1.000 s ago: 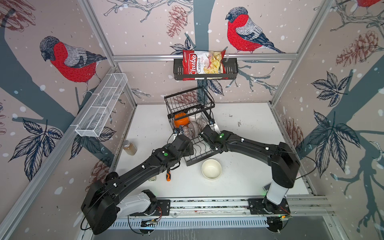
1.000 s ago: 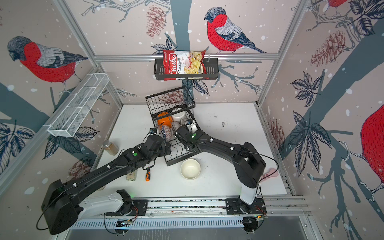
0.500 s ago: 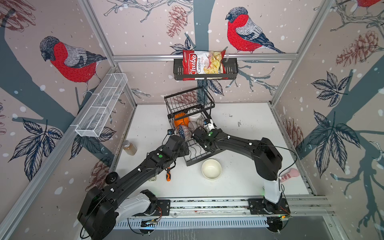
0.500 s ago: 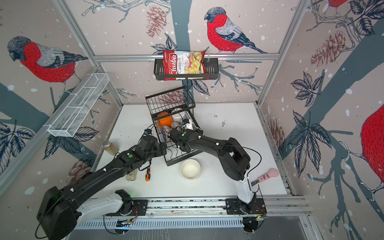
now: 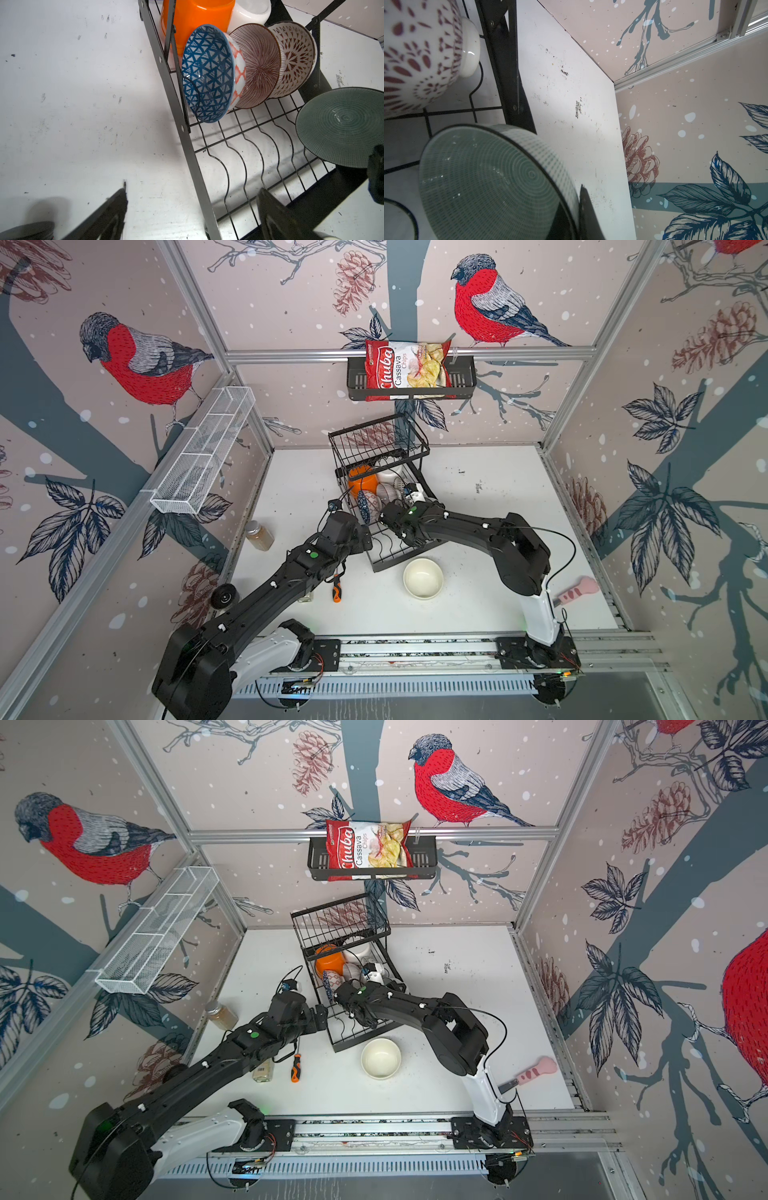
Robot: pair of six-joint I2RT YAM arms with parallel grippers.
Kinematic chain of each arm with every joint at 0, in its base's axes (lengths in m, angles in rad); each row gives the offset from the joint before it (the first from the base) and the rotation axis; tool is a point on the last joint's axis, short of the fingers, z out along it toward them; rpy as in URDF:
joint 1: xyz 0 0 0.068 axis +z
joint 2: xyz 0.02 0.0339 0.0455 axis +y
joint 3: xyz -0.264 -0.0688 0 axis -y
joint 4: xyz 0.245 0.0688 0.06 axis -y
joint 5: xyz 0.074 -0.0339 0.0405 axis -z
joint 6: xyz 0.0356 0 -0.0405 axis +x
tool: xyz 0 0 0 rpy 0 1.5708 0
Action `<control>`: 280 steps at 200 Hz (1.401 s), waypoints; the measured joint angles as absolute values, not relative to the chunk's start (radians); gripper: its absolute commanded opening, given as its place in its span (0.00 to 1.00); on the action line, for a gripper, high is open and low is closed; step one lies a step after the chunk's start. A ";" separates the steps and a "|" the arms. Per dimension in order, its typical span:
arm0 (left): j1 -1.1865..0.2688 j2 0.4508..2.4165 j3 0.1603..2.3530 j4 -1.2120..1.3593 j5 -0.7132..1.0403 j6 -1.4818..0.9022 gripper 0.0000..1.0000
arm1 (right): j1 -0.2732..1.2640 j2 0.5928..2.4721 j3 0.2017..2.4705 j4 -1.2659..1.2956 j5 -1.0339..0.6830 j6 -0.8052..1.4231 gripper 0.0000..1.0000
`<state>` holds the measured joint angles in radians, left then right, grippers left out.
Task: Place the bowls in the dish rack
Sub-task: 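Carry the teal bowl into the rack with the right gripper while the left gripper releases, then lower the teal bowl into a rack slot beside the patterned bowls with the right gripper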
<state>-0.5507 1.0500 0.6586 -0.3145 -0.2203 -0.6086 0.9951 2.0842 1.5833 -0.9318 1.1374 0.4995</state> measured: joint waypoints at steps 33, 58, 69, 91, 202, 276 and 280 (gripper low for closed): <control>-0.541 1.047 0.651 -0.295 -0.209 -0.602 0.96 | 0.995 2.112 1.607 -0.952 1.151 0.500 0.00; -0.535 1.048 0.647 -0.289 -0.201 -0.601 0.96 | 0.995 2.132 1.618 -0.959 1.157 0.502 0.00; -0.532 1.048 0.644 -0.282 -0.199 -0.601 0.96 | 0.995 2.141 1.623 -0.965 1.162 0.504 0.00; -0.527 1.049 0.640 -0.273 -0.190 -0.595 0.96 | 0.996 2.154 1.636 -0.973 1.177 0.505 0.00; -0.506 1.058 0.621 -0.249 -0.164 -0.573 0.96 | 1.015 2.209 1.681 -0.981 1.234 0.517 0.00; -0.500 1.059 0.614 -0.245 -0.159 -0.569 0.96 | 1.031 2.221 1.682 -0.976 1.236 0.495 0.01; -0.500 1.059 0.613 -0.245 -0.159 -0.569 0.96 | 1.032 2.222 1.682 -0.977 1.238 0.495 0.01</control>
<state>-0.4995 1.0592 0.6132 -0.2451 -0.1589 -0.5694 1.0317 2.2223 1.6825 -0.9768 1.2377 0.4953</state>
